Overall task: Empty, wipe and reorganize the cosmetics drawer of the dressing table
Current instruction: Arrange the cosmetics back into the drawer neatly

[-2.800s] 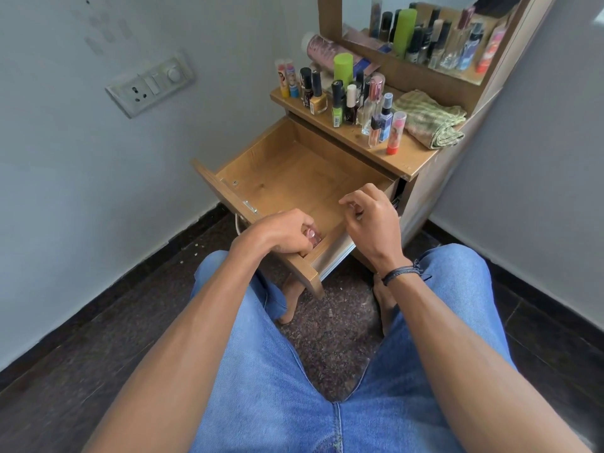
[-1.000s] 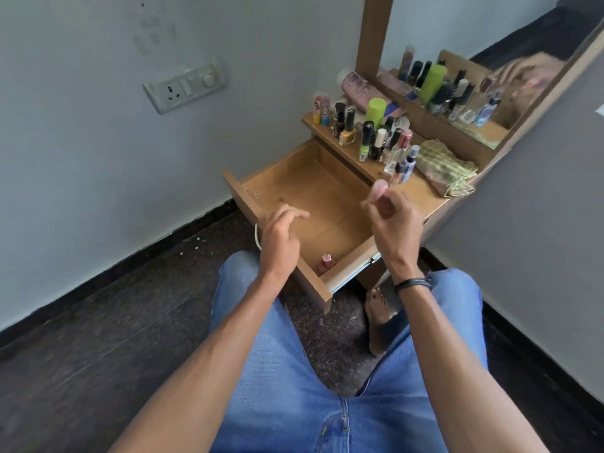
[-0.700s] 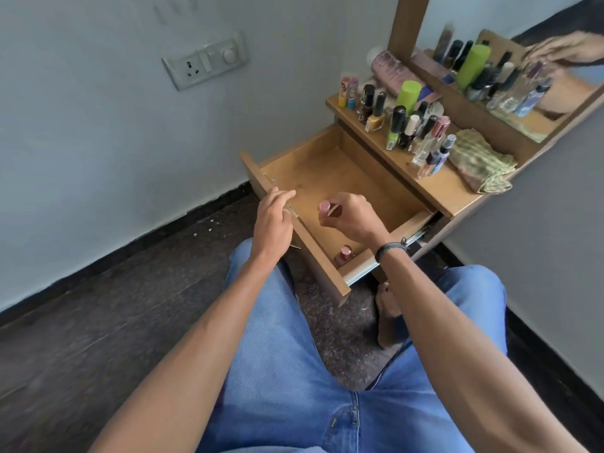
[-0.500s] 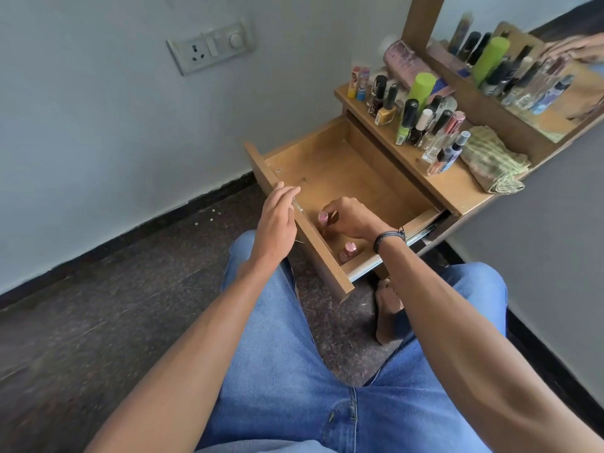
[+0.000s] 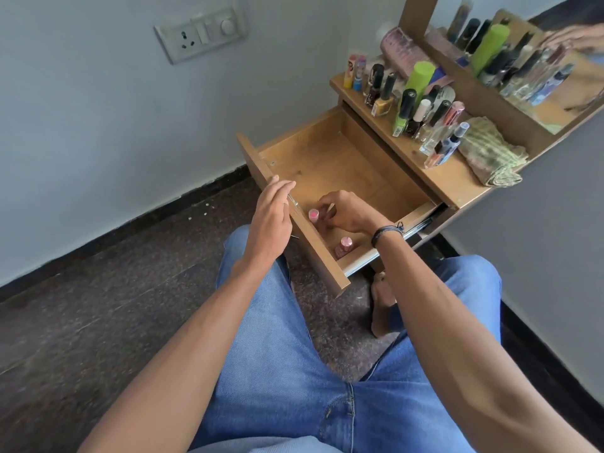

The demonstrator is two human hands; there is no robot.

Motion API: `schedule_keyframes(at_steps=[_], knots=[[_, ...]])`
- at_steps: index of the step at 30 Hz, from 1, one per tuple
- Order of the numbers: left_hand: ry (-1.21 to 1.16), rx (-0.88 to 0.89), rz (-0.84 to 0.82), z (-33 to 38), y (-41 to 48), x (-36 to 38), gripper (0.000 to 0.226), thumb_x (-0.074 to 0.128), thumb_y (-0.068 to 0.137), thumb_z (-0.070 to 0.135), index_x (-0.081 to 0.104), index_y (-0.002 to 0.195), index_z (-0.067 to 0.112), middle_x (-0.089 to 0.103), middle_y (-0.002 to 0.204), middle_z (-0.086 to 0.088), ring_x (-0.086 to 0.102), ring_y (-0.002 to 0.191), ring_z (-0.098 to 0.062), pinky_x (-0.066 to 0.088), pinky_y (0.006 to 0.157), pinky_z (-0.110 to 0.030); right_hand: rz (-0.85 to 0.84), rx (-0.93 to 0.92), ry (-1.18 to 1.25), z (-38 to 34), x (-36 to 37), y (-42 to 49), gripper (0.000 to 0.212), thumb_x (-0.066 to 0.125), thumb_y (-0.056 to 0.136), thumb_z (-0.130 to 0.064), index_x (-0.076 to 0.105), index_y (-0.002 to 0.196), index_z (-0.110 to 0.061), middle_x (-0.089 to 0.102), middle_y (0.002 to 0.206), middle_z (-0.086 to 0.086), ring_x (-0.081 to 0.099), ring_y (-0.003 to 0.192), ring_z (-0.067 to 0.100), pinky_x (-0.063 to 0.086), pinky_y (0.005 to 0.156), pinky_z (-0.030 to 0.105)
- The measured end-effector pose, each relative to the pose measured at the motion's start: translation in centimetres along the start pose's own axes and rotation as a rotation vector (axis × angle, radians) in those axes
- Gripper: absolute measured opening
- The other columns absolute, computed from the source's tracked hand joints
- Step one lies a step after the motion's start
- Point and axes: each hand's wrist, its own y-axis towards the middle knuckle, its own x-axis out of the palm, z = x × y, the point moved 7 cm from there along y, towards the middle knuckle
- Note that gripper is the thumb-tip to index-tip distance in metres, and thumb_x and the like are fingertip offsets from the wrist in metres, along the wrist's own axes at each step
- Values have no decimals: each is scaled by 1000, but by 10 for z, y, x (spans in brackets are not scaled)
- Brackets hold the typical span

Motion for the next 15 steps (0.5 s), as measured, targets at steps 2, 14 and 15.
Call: schedule_keyframes(at_steps=[2, 14, 15], knots=[[6, -1, 5, 0, 0, 0, 42, 35, 102, -7, 52, 140, 0, 49, 146, -9, 28, 148, -20, 12, 113, -4, 123, 24, 66, 1, -20, -9, 36, 73, 83, 3, 74, 113, -17, 66, 98, -5, 64, 83, 12, 56, 78, 29], [-193, -116, 82, 54, 36, 0, 30, 49, 99, 9, 69, 120, 17, 62, 119, 9, 59, 111, -11, 52, 94, -36, 1387, 113, 403, 62, -133, -158, 5, 63, 84, -4, 64, 87, -9, 68, 95, 7, 59, 73, -3, 46, 69, 12], [-229, -96, 48, 67, 42, 8, 29, 52, 98, 9, 69, 121, 17, 60, 117, 11, 59, 109, -10, 54, 91, -35, 1414, 150, 442, 70, -138, -161, 10, 62, 82, -4, 61, 89, -12, 66, 100, 10, 58, 72, -5, 45, 68, 11]])
